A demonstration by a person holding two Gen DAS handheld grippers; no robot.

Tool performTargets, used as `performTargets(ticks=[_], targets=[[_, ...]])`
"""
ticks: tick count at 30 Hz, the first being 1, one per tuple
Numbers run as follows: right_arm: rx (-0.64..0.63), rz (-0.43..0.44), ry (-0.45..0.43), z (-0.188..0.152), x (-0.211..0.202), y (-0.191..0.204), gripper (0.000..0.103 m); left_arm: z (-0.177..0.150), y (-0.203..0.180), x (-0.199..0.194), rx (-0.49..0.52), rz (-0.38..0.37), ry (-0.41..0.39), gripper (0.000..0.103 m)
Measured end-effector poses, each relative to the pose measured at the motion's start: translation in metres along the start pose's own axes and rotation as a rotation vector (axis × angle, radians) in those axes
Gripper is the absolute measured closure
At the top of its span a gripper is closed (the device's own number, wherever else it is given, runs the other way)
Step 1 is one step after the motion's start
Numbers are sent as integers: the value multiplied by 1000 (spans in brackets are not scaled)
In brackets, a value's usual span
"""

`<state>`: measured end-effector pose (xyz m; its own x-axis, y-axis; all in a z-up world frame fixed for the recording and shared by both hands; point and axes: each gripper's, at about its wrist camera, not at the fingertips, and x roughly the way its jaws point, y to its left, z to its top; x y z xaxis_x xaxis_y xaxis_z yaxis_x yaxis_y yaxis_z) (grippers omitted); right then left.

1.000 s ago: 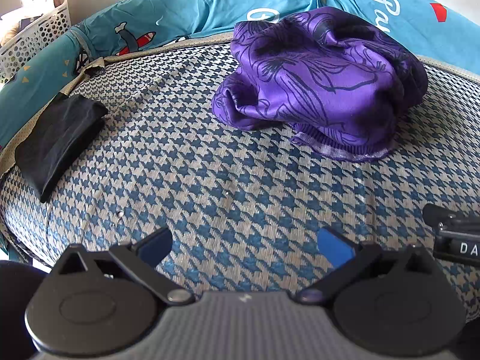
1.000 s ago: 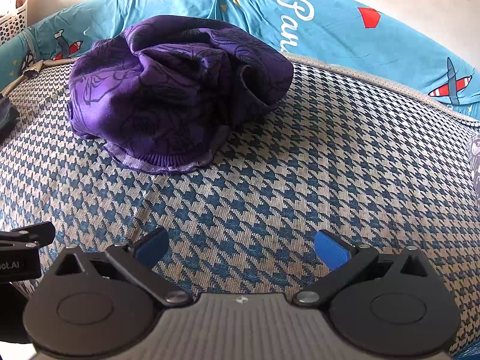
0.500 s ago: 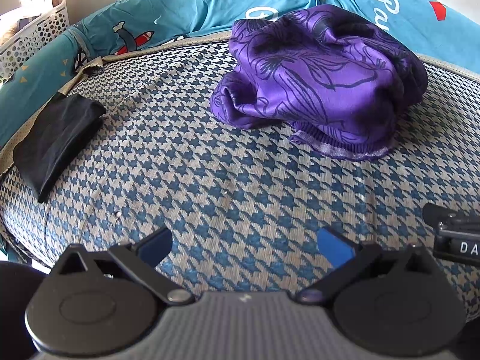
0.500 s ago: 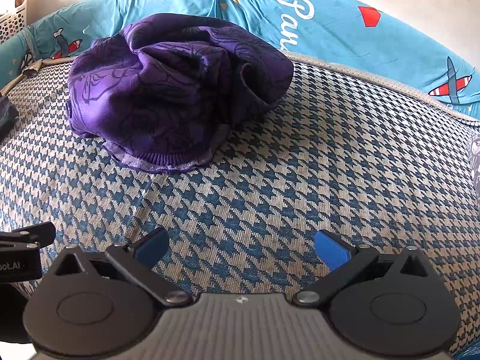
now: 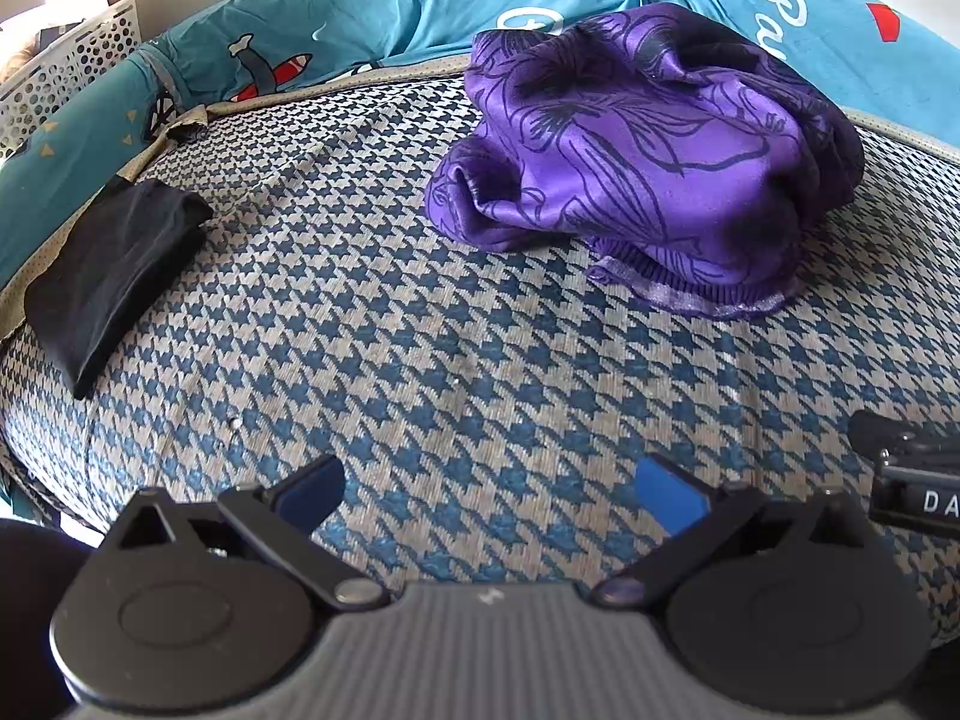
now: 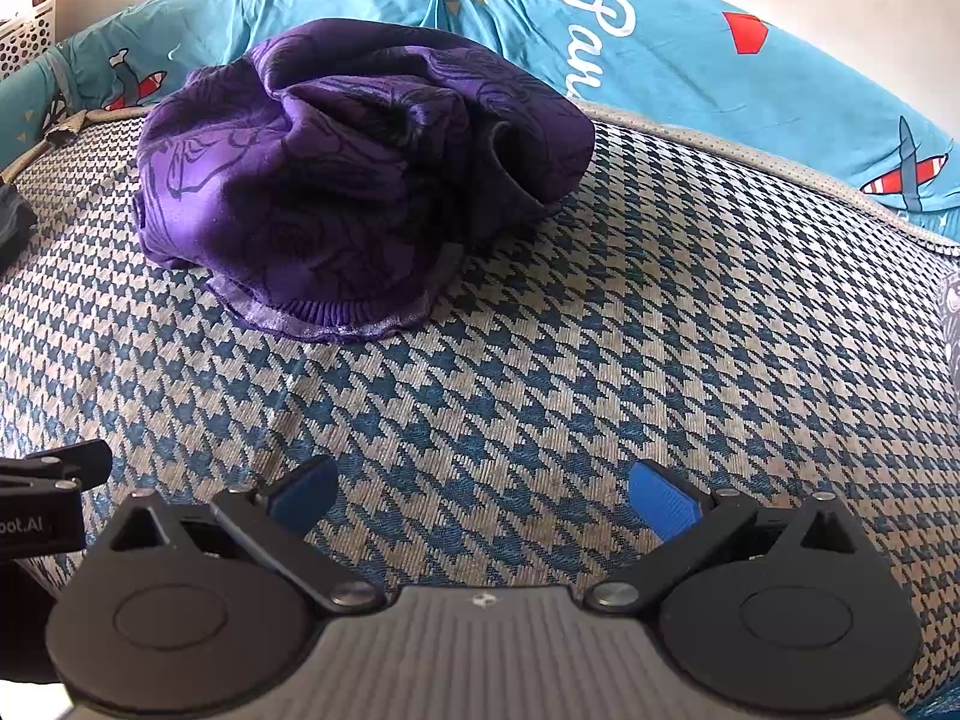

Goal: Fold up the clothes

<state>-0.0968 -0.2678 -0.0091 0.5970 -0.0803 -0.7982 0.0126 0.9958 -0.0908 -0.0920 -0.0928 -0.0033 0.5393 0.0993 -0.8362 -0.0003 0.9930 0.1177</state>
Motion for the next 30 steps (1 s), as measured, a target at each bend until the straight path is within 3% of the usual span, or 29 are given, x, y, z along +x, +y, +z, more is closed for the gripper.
performTargets(ticks=[30], targets=[[49,40,1,4,3,-4,0,7,-1,6,8,-15,-6,0]])
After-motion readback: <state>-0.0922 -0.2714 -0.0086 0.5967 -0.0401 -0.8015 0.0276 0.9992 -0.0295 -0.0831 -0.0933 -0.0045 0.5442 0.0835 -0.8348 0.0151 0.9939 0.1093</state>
